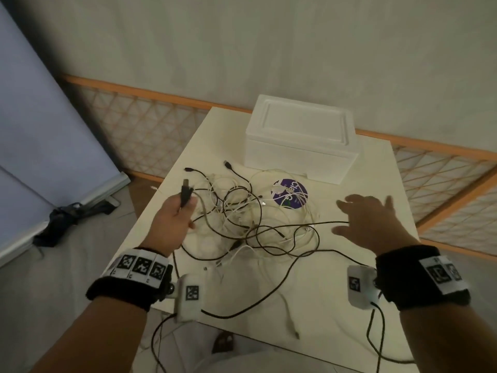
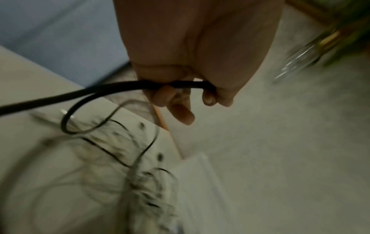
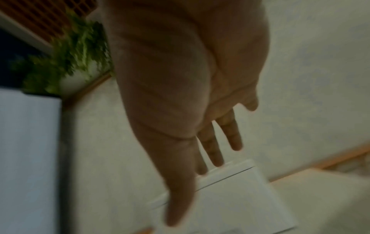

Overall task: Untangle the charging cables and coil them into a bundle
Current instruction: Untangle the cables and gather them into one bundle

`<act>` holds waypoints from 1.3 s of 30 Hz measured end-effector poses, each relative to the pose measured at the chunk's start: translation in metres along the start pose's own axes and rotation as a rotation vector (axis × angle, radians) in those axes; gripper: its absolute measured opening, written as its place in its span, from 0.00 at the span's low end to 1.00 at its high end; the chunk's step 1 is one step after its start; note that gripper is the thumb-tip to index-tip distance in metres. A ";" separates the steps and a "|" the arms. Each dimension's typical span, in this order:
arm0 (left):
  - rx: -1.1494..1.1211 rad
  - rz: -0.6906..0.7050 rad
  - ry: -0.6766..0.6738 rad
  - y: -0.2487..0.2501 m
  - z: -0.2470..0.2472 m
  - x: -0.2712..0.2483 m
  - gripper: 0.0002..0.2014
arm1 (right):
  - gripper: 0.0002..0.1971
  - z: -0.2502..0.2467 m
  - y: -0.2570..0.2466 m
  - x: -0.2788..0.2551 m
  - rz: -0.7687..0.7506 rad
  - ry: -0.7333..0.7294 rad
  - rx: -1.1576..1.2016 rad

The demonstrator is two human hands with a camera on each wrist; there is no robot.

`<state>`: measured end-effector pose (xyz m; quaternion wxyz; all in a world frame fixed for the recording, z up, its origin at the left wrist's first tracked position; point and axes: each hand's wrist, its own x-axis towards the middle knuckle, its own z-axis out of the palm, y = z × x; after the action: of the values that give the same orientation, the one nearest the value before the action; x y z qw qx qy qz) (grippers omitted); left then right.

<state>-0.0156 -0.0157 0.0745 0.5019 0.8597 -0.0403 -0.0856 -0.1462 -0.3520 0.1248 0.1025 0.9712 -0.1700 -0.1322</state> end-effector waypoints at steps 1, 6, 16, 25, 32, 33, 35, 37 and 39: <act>-0.087 0.046 -0.052 0.018 0.008 -0.007 0.14 | 0.41 -0.009 -0.021 -0.002 -0.124 0.031 0.167; -0.788 0.135 -0.388 0.076 0.041 -0.026 0.18 | 0.39 -0.036 -0.148 -0.013 -0.565 -0.026 0.962; -1.376 -0.074 0.062 0.046 -0.019 -0.002 0.24 | 0.14 -0.029 -0.108 0.007 -0.527 0.137 0.691; -1.235 -0.463 0.319 -0.006 -0.069 0.020 0.23 | 0.36 -0.012 0.002 -0.010 -0.168 0.305 0.389; -0.880 -0.805 -0.157 -0.034 0.000 0.010 0.17 | 0.14 0.066 -0.010 -0.015 -0.077 -0.308 0.238; -0.850 -0.816 -0.180 -0.034 0.009 0.009 0.16 | 0.12 0.073 -0.022 -0.014 -0.138 -0.322 0.206; -0.818 -0.836 -0.226 -0.032 0.025 0.007 0.17 | 0.11 0.078 -0.051 -0.013 -0.250 -0.338 0.250; -0.798 -0.862 -0.253 -0.031 0.034 0.007 0.19 | 0.12 0.076 -0.083 -0.014 -0.335 -0.343 0.299; -0.784 -0.875 -0.244 -0.032 0.038 0.007 0.20 | 0.18 0.082 -0.113 -0.012 -0.371 -0.359 0.255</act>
<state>-0.0163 -0.0338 0.0278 0.6916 0.5311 0.2947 -0.3908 -0.1464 -0.2562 0.0225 -0.0778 0.9518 -0.0201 -0.2959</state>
